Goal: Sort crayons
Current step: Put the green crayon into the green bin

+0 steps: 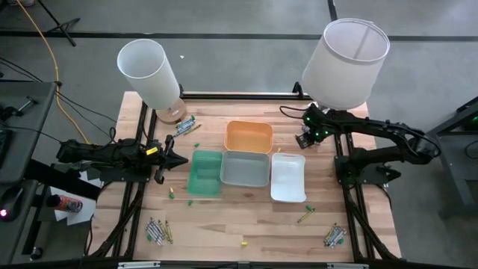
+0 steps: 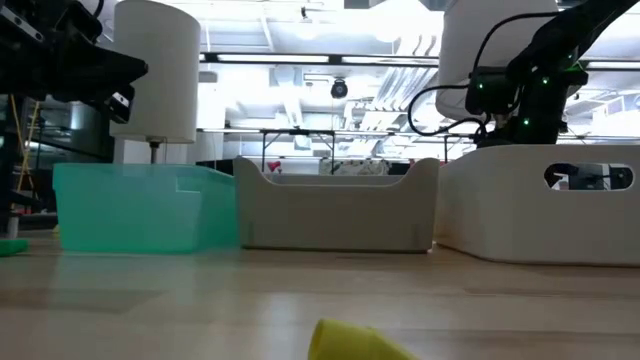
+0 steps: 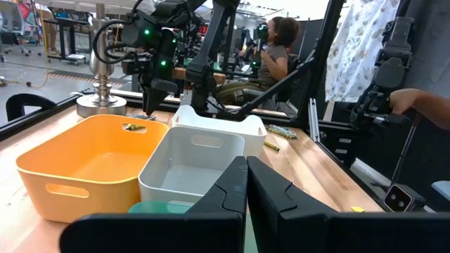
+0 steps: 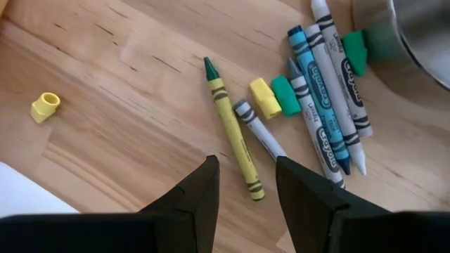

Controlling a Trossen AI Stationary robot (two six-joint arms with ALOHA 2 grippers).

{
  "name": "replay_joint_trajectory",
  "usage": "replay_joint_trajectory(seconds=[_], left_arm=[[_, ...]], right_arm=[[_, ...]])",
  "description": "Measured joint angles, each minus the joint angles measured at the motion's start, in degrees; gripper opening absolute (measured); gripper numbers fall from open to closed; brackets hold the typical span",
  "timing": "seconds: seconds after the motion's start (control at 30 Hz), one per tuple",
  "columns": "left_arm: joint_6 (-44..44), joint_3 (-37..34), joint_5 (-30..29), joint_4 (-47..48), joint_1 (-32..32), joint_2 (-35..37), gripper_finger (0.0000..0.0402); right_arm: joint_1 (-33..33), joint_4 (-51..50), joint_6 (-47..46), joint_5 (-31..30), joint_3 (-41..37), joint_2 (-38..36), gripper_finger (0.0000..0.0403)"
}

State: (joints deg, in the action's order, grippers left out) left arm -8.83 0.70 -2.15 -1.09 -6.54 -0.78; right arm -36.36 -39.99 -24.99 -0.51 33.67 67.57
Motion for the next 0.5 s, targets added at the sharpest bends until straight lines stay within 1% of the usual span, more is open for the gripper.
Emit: replay_joint_trajectory(seconds=[0.37,0.5], left_arm=[[0.01,-0.02,0.0,-0.01,0.01,0.01,0.0],[0.01,0.01,0.01,0.0,0.01,0.01,0.0]], right_arm=[[0.09,-0.06,-1.06,-0.68,-0.06,0.0,0.0135],[1.49,-0.06,-1.61,-0.71,-0.09,1.46,0.0135]])
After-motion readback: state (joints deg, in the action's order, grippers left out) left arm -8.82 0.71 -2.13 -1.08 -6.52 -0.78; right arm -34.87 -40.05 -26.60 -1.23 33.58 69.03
